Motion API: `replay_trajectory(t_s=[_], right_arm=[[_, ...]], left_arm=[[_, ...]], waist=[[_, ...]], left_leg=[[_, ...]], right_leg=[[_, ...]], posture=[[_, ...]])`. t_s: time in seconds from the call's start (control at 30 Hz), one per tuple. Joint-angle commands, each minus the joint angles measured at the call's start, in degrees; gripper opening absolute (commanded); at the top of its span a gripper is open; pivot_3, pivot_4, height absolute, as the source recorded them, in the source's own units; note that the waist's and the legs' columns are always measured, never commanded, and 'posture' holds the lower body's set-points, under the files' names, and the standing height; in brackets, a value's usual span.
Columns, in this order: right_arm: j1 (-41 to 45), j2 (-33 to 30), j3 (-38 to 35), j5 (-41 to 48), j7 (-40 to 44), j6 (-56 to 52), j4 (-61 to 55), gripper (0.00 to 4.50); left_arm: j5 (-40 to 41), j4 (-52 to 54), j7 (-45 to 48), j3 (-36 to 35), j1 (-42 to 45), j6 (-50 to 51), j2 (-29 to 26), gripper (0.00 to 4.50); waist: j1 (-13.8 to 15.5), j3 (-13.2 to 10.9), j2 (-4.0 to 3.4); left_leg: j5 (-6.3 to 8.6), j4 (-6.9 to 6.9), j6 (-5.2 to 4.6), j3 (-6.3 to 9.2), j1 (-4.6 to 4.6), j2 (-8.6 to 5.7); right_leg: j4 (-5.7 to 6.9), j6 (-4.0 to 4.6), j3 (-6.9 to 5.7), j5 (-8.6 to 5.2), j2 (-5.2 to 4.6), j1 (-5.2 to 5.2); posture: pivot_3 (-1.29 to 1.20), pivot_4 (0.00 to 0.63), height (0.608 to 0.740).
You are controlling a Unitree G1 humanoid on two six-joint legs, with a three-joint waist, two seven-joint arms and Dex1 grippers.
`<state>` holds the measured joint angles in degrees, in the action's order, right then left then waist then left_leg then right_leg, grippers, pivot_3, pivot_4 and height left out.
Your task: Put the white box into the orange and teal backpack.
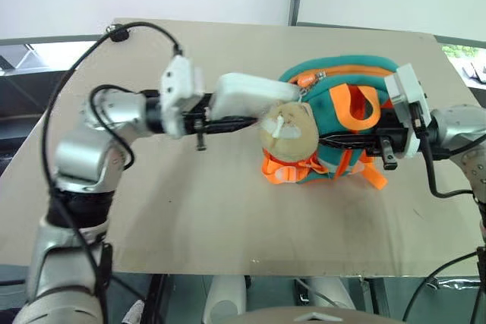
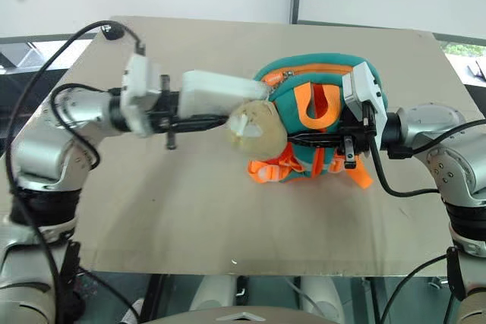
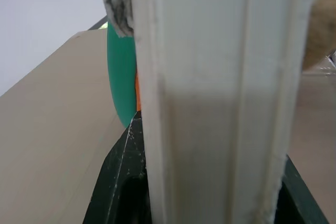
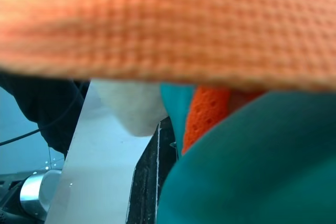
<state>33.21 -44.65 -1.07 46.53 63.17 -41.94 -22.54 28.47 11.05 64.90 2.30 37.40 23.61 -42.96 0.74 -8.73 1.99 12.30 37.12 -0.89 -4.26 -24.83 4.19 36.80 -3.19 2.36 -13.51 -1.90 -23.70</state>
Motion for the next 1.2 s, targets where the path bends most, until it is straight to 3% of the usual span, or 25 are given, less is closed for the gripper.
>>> replay_trajectory(t_s=[0.03, 0.1, 0.17, 0.2, 0.27, 0.33, 0.4, 0.57, 0.7, 0.83, 1.03, 1.1, 1.2], right_arm=[[2.7, 2.76, -0.3, 0.5, -2.47, 1.86, -3.19, 0.07], [2.43, 4.02, -0.15, -0.27, -3.75, 2.19, -3.22, 0.07], [1.76, 5.11, -0.55, -1.02, -5.2, 2.23, -2.92, 0.07], [1.36, 5.53, -0.84, -0.87, -5.85, 1.97, -2.91, 0.0], [0.67, 6.01, -1.28, -0.23, -7.1, 1.15, -3.09, 0.0], [-0.87, 5.46, -1.31, -1.06, -7.64, 0.78, -3.2, 0.0], [-2.18, 4.9, -0.96, -2.34, -8.25, 0.72, -2.9, 0.0], [-3.15, 5.6, 0.08, -5.54, -10.45, 1.71, -0.33, 0.0], [-2.49, 6.5, 0.63, -7.95, -11.53, 3.0, 1.19, 0.0], [-1.56, 7.47, 0.97, -7.88, -11.93, 2.51, 0.08, 0.0], [-1.58, 7.15, 1.33, -6.9, -12.13, 1.02, -2.49, 0.0], [-1.7, 7.14, 1.21, -6.89, -12.55, 0.65, -2.8, 0.0], [-1.99, 7.22, 0.47, -6.65, -13.75, 0.08, -3.18, 0.0]], left_arm=[[-10.52, -3.22, -9.05, 13.95, 16.61, 8.77, 11.26, 1.17], [-12.59, -6.22, -9.29, 17.82, 19.82, 11.15, 15.69, 1.17], [-15.46, -9.34, -8.13, 20.71, 19.8, 10.17, 16.53, 1.17], [-17.76, -10.86, -7.99, 21.7, 19.31, 7.31, 16.01, 2.18], [-17.54, -10.77, -7.09, 19.61, 18.01, 5.82, 14.81, 3.02], [-11.97, -7.4, -6.11, 12.67, 16.65, 11.83, 12.32, 4.0], [-5.21, -4.16, -3.35, 5.59, 14.89, 18.79, 8.0, 4.42], [10.8, -0.69, -0.48, -11.66, 9.42, 36.86, -3.22, 4.42], [27.04, 1.63, -2.12, -23.0, 5.93, 55.91, -6.26, 4.42], [34.67, 2.96, -14.09, -29.69, 5.47, 67.68, 3.77, 4.42], [37.93, 3.03, -36.3, -30.6, 5.87, 68.77, 26.54, 4.42], [38.77, 1.65, -40.02, -30.45, 6.38, 68.83, 30.69, 4.42], [39.12, -0.18, -42.86, -29.77, 6.91, 68.85, 32.92, 3.59]], waist=[[0.89, -0.07, 0.06], [1.47, -0.06, 0.02], [0.79, -0.05, -0.02], [0.13, -0.04, -0.03], [-0.7, -0.09, -0.1], [-1.13, -0.1, -0.11], [-1.76, -0.1, -0.12], [-2.38, -0.13, -0.15], [-1.74, -0.15, -0.12], [-0.88, -0.14, -0.06], [-0.79, -0.11, 0.03], [-1.37, -0.11, 0.03], [-1.53, -0.11, 0.01]], left_leg=[[0.0, 0.05, 0.0, 0.05, -0.02, 0.0], [-0.01, 0.23, -0.01, 0.28, -0.19, -0.03], [0.0, 0.24, -0.02, 0.1, -0.17, -0.08], [0.01, 0.23, -0.03, 0.06, -0.13, -0.08], [0.01, 0.09, -0.03, 0.1, -0.05, -0.07], [0.01, -0.03, -0.03, 0.25, -0.04, 0.03], [0.01, -0.09, -0.03, 0.31, -0.02, 0.08], [0.01, -0.14, -0.03, 0.27, 0.05, 0.12], [0.01, 0.01, -0.02, 0.33, 0.04, 0.04], [0.0, 0.2, -0.03, 0.37, 0.05, -0.08], [0.0, 0.29, -0.02, 0.48, 0.09, -0.13], [0.0, 0.24, -0.02, 0.52, 0.06, -0.11], [0.0, 0.13, -0.01, 0.64, 0.11, -0.09]], right_leg=[[0.04, -0.01, -0.02, 0.0, 0.03, 0.01], [0.02, -0.02, -0.08, 0.0, 0.19, 0.06], [-0.01, -0.04, 0.2, 0.0, 0.16, 0.05], [-0.02, -0.05, 0.26, 0.0, 0.17, 0.04], [0.02, -0.05, 0.31, -0.01, 0.24, -0.02], [0.08, 0.03, 0.28, -0.05, 0.39, -0.07], [0.1, 0.09, 0.24, -0.08, 0.44, -0.08], [0.21, 0.12, 0.28, -0.11, 0.47, -0.15], [0.24, 0.07, 0.11, -0.12, 0.26, -0.02], [0.23, 0.01, 0.04, -0.12, 0.07, 0.15], [0.26, -0.02, 0.04, -0.06, 0.1, 0.27], [0.26, -0.01, 0.06, -0.05, 0.17, 0.23], [0.27, 0.02, 0.06, -0.07, 0.3, 0.21]], posture=[[0.0, 0.15, 0.74], [0.0, 0.15, 0.74], [0.0, 0.15, 0.74], [0.0, 0.15, 0.74], [0.0, 0.15, 0.74], [0.0, 0.15, 0.74], [0.0, 0.15, 0.74], [0.0, 0.15, 0.74], [0.0, 0.15, 0.74], [0.0, 0.15, 0.74], [0.0, 0.15, 0.74], [0.0, 0.15, 0.74], [0.0, 0.15, 0.74]])
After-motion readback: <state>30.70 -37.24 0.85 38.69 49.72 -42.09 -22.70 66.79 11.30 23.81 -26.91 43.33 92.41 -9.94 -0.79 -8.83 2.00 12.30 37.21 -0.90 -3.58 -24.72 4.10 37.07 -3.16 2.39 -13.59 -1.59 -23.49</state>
